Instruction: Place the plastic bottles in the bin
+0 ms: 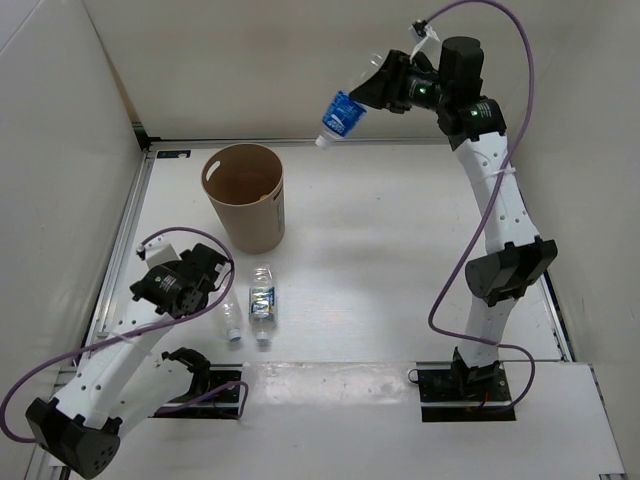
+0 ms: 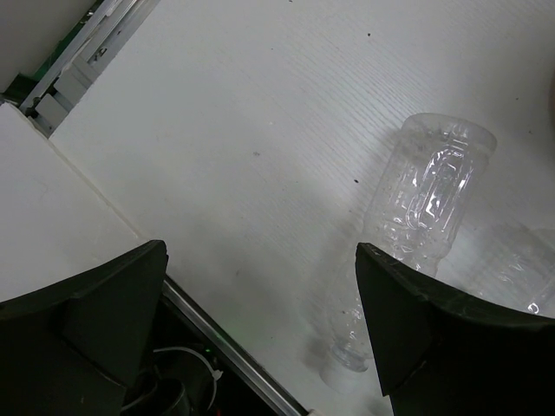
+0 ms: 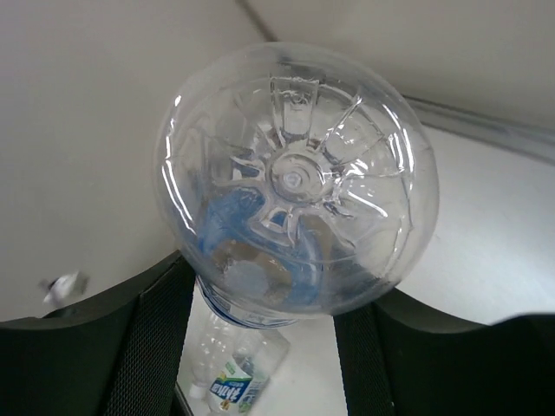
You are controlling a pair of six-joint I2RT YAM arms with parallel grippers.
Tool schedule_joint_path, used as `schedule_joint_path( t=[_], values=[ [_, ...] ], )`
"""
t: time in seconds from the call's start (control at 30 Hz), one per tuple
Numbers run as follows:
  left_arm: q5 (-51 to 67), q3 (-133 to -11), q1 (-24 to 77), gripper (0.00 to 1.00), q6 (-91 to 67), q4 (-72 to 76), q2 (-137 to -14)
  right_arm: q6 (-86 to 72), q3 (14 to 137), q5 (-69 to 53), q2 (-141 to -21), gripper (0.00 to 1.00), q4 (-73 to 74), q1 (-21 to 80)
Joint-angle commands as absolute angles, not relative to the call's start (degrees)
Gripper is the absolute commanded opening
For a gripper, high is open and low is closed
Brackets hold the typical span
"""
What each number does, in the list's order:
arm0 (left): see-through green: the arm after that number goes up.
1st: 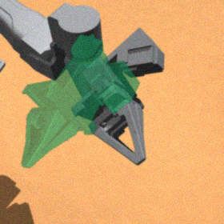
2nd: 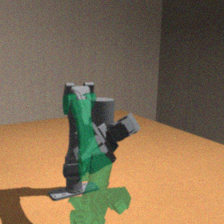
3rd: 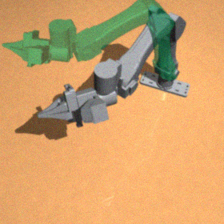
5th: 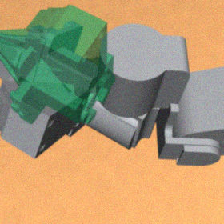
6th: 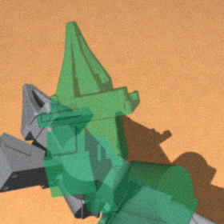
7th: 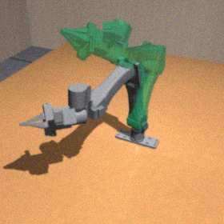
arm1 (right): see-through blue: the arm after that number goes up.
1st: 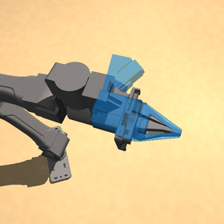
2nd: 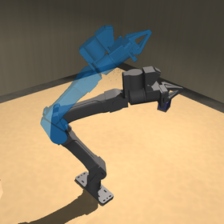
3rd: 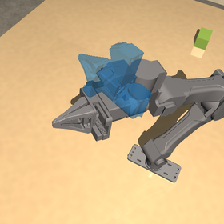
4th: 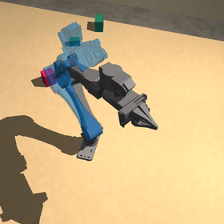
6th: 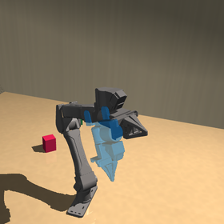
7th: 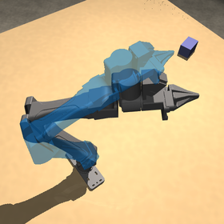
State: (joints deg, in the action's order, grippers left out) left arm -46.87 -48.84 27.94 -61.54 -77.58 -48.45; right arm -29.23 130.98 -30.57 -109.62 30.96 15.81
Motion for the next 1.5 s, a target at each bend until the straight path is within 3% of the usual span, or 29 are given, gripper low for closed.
schedule_joint_path(
  t=[0.0,0.27,0.53,0.8,1.17,1.23,1.27,1.33,1.4,1.43,1.47],
  values=[
    [-47.9,-51.3,28.2,1.00,-61.8,-83.6,-50.1,-25.6,133.3,-43.0,-109.3,0.00,19.4,17.2],
    [-47.2,-52.3,29.2,1.00,-60.4,-83.5,-53.1,-10.0,137.1,-39.3,-110.9,0.00,21.9,25.0],
    [-49.7,-50.7,32.0,1.00,-63.7,-84.6,-46.3,5.9,138.2,-30.8,-114.1,0.00,27.5,31.7],
    [-52.3,-48.4,34.4,1.00,-67.1,-85.4,-39.9,6.9,138.6,-28.3,-116.9,0.00,23.3,36.6],
    [-52.6,-48.8,34.5,1.00,-67.4,-85.7,-41.5,4.5,135.9,-24.6,-119.4,0.02,14.5,40.1],
    [-52.6,-48.8,34.5,1.00,-67.3,-85.7,-41.0,4.3,135.7,-24.1,-119.4,0.12,15.0,40.2],
    [-52.9,-48.7,34.5,1.00,-67.4,-85.6,-41.0,4.3,135.7,-24.1,-119.4,0.26,15.2,40.2],
    [-53.3,-48.5,34.5,1.00,-68.1,-86.1,-40.2,4.3,136.0,-24.2,-119.3,0.35,16.7,40.0],
    [-53.7,-48.4,34.8,1.00,-69.1,-86.4,-39.8,4.1,137.5,-24.0,-119.2,0.55,17.8,39.8],
    [-53.9,-48.3,35.0,1.00,-69.3,-86.7,-38.9,4.1,137.9,-23.7,-119.0,0.76,18.5,39.9],
    [-53.9,-47.9,35.1,1.00,-69.3,-86.4,-38.4,4.0,138.9,-23.5,-119.1,0.90,18.9,39.9]
  ],
)
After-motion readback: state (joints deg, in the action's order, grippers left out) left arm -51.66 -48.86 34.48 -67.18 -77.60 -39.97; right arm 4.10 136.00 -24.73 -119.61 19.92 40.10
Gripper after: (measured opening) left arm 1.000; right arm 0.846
